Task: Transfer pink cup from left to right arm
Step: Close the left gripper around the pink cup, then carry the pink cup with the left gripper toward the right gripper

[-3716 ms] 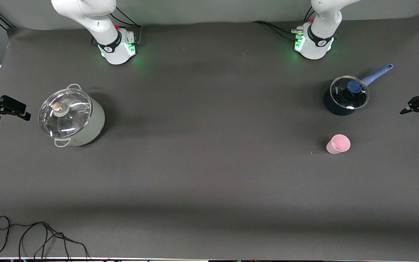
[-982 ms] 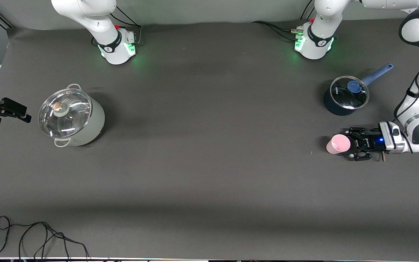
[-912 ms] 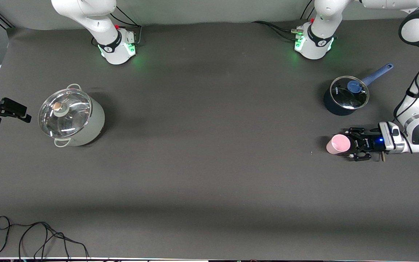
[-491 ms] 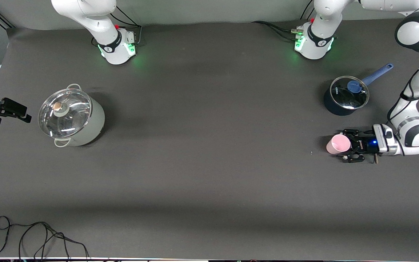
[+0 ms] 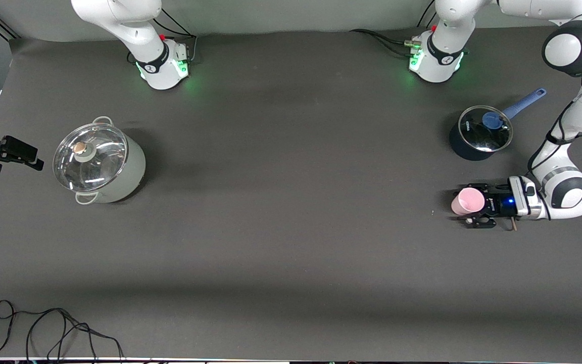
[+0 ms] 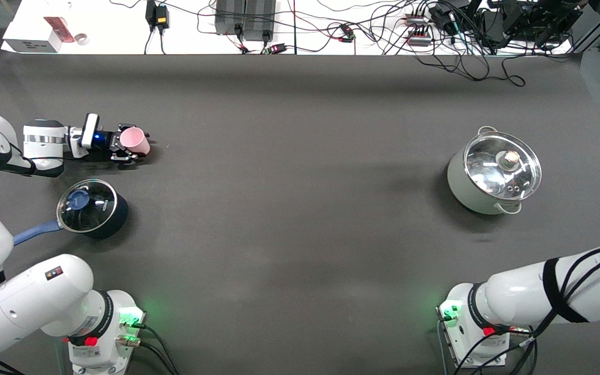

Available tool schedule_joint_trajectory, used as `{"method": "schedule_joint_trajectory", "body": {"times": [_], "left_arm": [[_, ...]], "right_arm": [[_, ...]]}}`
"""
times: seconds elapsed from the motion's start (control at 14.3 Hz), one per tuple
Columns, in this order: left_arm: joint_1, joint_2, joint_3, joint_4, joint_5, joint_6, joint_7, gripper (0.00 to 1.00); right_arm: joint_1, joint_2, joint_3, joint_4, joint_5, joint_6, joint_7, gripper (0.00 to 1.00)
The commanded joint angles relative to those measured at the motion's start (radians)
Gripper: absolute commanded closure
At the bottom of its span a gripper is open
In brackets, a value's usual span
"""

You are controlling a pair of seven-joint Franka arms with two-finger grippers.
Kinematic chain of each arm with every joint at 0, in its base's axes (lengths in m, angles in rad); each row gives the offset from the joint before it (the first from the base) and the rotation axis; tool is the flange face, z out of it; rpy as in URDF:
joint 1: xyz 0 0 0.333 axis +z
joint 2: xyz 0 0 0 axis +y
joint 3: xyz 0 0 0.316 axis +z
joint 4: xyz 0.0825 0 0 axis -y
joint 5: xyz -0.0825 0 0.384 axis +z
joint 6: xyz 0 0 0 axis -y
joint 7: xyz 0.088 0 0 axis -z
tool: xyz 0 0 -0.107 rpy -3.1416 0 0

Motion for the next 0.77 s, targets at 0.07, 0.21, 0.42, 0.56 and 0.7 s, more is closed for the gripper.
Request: {"method": "schedule_joint_trajectory", "body": {"times": [0.07, 0.21, 0.42, 0.56, 0.7], "left_arm": [[-0.035, 0.001, 0.009, 0.011, -0.016, -0.002, 0.021, 1.0], [-0.063, -0.004, 0.009, 0.032, -0.01, -0.014, 0.033, 1.0], [-0.111, -0.008, -0.025, 0.036, -0.019, -0.013, 0.034, 1.0], [-0.118, -0.008, -0.082, 0.039, -0.046, 0.017, 0.024, 1.0], [-0.147, -0.008, -0.125, 0.036, -0.118, 0.053, 0.022, 1.0]], "right_arm": [[0.001, -0.001, -0.004, 0.0, -0.001, 0.009, -0.019, 0.0], [0.001, -0.004, -0.004, -0.007, -0.001, 0.009, -0.019, 0.0], [0.001, -0.005, -0.005, -0.01, -0.001, 0.009, -0.019, 0.0], [0.001, -0.005, -0.005, -0.01, -0.001, 0.009, -0.019, 0.0], [0.001, -0.005, -0.005, -0.01, 0.001, 0.009, -0.017, 0.0]]}}
